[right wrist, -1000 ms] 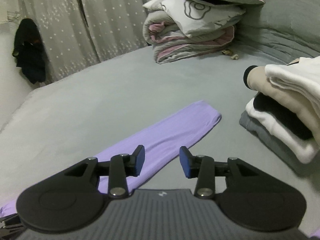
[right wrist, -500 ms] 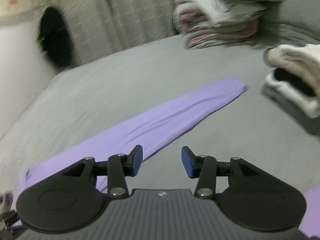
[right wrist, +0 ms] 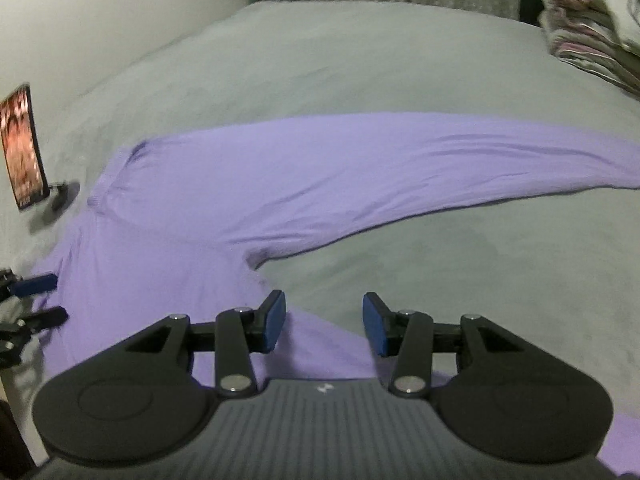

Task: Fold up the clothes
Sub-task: 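Raise both open grippers away from the flattened lavender pants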

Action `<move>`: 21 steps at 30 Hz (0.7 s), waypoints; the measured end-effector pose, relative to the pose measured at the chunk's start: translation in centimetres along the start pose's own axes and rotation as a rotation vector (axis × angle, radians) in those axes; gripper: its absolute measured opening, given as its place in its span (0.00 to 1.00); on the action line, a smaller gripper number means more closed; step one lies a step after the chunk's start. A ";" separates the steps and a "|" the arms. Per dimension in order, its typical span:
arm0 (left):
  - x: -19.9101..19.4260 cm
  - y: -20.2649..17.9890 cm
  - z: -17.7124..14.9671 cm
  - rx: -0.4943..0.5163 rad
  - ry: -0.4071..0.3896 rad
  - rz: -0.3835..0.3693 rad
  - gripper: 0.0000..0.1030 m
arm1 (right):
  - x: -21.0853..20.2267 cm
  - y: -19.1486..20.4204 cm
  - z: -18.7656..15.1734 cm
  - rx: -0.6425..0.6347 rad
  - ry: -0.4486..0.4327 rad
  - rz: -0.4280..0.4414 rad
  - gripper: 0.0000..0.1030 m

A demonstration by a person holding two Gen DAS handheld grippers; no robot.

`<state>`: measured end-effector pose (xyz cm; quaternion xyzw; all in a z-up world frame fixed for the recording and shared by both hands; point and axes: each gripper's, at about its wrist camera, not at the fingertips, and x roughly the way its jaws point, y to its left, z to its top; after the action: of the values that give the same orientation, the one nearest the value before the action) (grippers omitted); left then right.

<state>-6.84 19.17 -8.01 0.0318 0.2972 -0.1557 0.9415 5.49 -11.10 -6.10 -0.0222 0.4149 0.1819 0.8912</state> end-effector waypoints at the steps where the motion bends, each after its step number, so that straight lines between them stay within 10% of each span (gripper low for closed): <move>1: -0.1 0.1 -0.1 0.007 0.003 -0.004 0.50 | 0.2 0.2 -0.1 -0.023 0.003 -0.004 0.46; 3: -0.4 0.1 -0.2 0.025 0.012 -0.011 0.50 | 0.5 0.8 -0.4 -0.074 0.004 -0.020 0.42; 7: -0.6 0.3 -0.2 0.057 0.036 -0.027 0.50 | 0.4 1.5 -0.6 -0.151 0.014 -0.007 0.02; 21: -1.2 0.2 -0.2 0.122 0.104 -0.061 0.51 | 0.5 1.5 -0.3 -0.160 -0.073 -0.138 0.01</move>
<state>-7.80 19.73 -7.54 0.0883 0.3366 -0.2002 0.9159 5.03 -9.59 -6.50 -0.1152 0.3637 0.1535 0.9115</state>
